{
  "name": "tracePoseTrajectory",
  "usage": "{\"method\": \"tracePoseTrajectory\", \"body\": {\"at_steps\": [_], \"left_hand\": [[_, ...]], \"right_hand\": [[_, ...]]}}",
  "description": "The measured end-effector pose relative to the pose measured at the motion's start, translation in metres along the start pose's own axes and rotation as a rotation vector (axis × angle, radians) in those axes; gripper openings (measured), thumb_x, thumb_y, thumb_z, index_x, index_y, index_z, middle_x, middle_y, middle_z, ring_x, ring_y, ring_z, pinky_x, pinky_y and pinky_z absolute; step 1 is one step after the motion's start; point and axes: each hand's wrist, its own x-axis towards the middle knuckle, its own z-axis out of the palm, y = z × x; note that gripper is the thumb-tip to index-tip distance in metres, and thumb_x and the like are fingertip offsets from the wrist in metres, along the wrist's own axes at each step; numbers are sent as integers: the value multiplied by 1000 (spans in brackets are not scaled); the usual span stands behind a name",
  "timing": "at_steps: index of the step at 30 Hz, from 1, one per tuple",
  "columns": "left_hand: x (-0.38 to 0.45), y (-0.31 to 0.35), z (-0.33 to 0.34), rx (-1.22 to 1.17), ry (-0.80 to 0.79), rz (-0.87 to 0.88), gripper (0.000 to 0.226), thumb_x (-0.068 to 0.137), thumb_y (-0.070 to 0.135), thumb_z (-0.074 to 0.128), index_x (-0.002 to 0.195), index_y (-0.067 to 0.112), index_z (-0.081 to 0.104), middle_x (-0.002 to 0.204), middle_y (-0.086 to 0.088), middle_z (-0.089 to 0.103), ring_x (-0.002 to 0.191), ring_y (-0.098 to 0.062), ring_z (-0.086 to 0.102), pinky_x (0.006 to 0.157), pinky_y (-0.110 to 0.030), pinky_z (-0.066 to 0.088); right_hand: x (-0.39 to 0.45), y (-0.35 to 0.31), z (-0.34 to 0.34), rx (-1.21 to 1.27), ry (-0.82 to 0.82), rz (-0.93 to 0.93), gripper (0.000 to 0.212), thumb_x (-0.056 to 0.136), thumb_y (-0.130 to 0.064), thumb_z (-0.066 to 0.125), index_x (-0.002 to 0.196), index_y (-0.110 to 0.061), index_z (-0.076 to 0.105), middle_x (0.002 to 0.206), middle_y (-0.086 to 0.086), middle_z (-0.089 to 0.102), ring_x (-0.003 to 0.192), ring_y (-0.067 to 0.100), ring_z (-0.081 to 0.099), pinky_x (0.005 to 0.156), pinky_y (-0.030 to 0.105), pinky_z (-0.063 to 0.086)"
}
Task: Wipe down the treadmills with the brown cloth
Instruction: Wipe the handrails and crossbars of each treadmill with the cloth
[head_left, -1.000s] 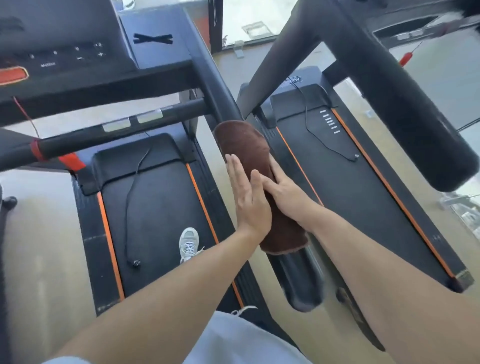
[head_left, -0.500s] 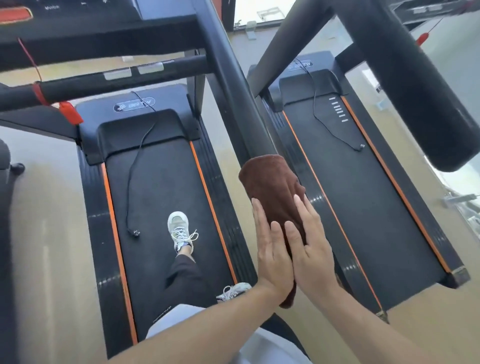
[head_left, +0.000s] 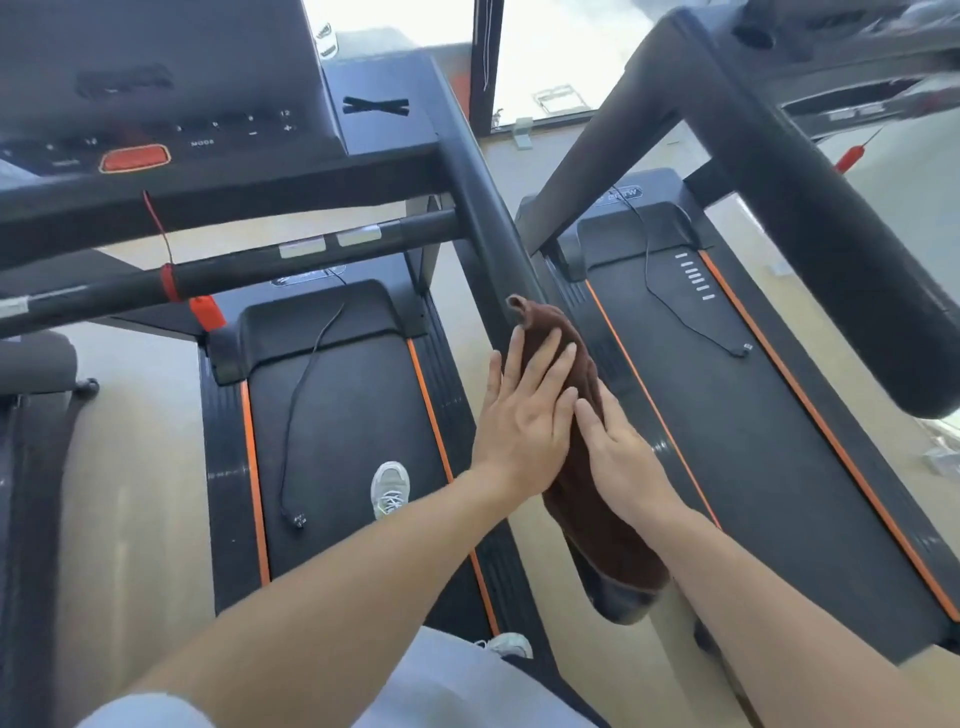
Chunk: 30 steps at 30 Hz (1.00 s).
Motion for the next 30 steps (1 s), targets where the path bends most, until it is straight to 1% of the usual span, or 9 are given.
{"method": "tracePoseTrajectory", "body": {"at_steps": [3,7,9,12,14,19,23,26,30], "left_hand": [[56,-12,-19,202,-70,89,63,103,39,13,153,20,46,166,5,32,159,-21,-6,126,-43,-16],[122,-42,-44,394,-129,198,64,104,36,10,142,21,59,156,4,48,159,-25,7,126,-49,-13],[150,-60,-59,430,-131,229,60,105,33,14,140,20,62,152,3,52,158,-26,13,126,-50,-11],[194,-90,-85,448,-92,311,49,104,27,29,132,16,67,143,2,61,155,-28,26,127,-52,-4],[233,-115,-110,376,-5,316,39,101,22,40,126,16,69,137,1,66,150,-27,36,128,-51,3],[339,-191,-191,254,110,159,37,105,19,44,138,12,61,145,-5,59,148,-26,39,129,-45,13],[388,-233,-228,121,67,40,41,108,20,41,148,10,49,155,-8,48,151,-25,30,127,-40,16],[412,-244,-237,-60,54,-155,41,111,26,34,148,13,47,157,-7,43,153,-22,26,126,-40,19],[450,-241,-256,-176,1,-370,49,110,43,28,151,18,43,157,-6,44,147,-25,35,122,-48,27]], "right_hand": [[32,-29,8,15,51,141,52,108,-57,25,152,-37,42,151,-7,52,141,20,47,114,40,36],[83,-69,24,-81,120,187,55,108,-56,19,151,-32,44,149,1,55,137,28,50,106,44,37],[110,-90,30,-106,153,138,52,108,-54,19,151,-36,42,145,0,59,132,29,54,97,43,38],[153,-123,43,-159,206,42,48,108,-53,21,154,-46,33,149,-10,54,132,26,55,97,45,40],[188,-148,54,-217,240,-27,47,109,-50,23,156,-47,28,154,-16,46,134,22,52,94,43,38],[281,-207,78,-408,257,-126,51,110,-45,26,161,-38,24,169,-20,18,149,17,35,107,45,39],[339,-235,96,-687,224,-256,58,109,-48,14,163,-30,25,172,-7,15,157,25,18,120,45,35],[371,-258,104,-903,101,-355,66,104,-53,4,164,-31,18,173,-5,6,159,32,0,127,50,15],[410,-293,114,-940,42,-424,65,104,-55,5,165,-33,9,173,-8,-1,158,29,-16,127,52,-4]]}}
